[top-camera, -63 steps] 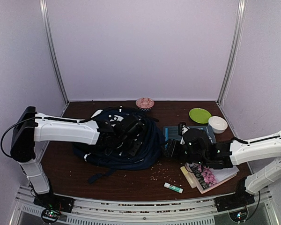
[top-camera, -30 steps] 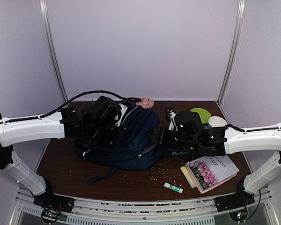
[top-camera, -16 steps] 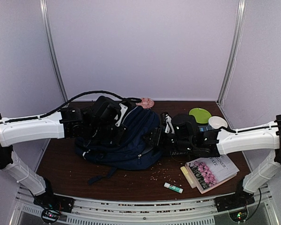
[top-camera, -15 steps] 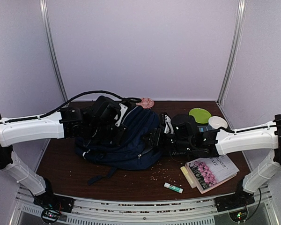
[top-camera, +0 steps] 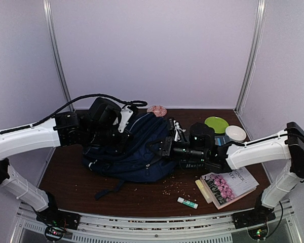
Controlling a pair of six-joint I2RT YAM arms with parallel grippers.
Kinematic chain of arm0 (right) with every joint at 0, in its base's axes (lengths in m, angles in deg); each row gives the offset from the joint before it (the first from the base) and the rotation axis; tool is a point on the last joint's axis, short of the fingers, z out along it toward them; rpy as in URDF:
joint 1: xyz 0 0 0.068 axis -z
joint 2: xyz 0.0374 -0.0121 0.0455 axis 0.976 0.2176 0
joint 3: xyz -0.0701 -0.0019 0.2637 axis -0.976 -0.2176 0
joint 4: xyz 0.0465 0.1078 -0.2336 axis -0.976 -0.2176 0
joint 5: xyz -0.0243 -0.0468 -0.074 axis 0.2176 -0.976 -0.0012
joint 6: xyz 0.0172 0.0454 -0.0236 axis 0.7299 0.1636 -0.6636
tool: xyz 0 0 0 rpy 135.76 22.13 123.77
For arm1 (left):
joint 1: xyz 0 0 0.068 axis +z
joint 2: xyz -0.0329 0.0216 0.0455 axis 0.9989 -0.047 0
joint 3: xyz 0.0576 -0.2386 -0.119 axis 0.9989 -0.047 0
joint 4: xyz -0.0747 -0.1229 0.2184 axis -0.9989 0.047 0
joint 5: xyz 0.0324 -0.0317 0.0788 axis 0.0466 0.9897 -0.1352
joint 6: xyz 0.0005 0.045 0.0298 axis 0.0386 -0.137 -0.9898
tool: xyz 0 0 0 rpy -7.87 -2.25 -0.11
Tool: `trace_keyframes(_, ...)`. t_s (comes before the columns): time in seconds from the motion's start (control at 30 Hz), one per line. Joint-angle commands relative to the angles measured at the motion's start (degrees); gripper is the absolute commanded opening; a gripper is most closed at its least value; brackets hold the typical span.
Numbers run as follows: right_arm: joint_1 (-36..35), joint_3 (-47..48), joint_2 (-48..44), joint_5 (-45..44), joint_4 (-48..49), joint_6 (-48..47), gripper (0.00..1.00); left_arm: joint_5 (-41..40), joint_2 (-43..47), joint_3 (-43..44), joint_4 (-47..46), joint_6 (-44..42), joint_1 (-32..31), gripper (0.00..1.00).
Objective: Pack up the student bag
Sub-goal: Unzip the student bag at the center of the board.
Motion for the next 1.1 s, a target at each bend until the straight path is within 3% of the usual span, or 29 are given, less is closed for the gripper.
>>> trace_keyframes(0.0, 0.2, 0.9, 0.3, 2.7, 5.8, 0.1, 0.06, 1.0, 1.4, 5.0, -9.4, -0.6, 0.0, 0.0)
trace_keyframes(0.03, 0.2, 0.6, 0.1, 2.5, 5.9, 0.3, 0.0, 0.6, 1.5, 5.5, -8.6, 0.1, 0.0, 0.03)
trace_keyframes(0.07, 0.1, 0.5, -0.2, 2.4, 5.9, 0.4, 0.0, 0.0, 1.7, 5.6, -7.7, 1.0, 0.0, 0.13)
trace_keyframes(0.17, 0.1, 0.5, -0.7, 1.8, 4.9, 0.3, 0.0, -1.3, 3.7, 4.2, -6.0, 2.5, 0.0, 0.56)
trace_keyframes(0.2, 0.1, 0.7, -0.9, 1.5, 4.7, 0.3, 0.0, -1.6, 4.9, 3.2, -5.5, 3.2, 0.0, 0.64)
trace_keyframes(0.27, 0.1, 0.9, -0.9, 1.2, 4.4, 0.4, 0.0, -3.2, 7.8, 0.8, -3.9, 5.9, -0.4, 0.7)
trace_keyframes(0.47, -0.3, 2.1, 0.1, 0.0, 4.0, 1.4, 0.0, -9.0, 15.3, -8.1, -2.5, 12.7, -9.4, 0.76)
trace_keyframes(0.7, -1.6, 5.2, 1.8, -0.5, 4.2, 3.4, 0.0, 5.1, 16.3, -20.7, -21.3, 18.7, -12.2, 0.7)
trace_keyframes(1.07, -3.4, 9.7, 2.3, 0.2, 2.3, 3.7, 0.0, 4.6, 14.0, -31.1, -37.5, 27.6, -12.7, 0.72)
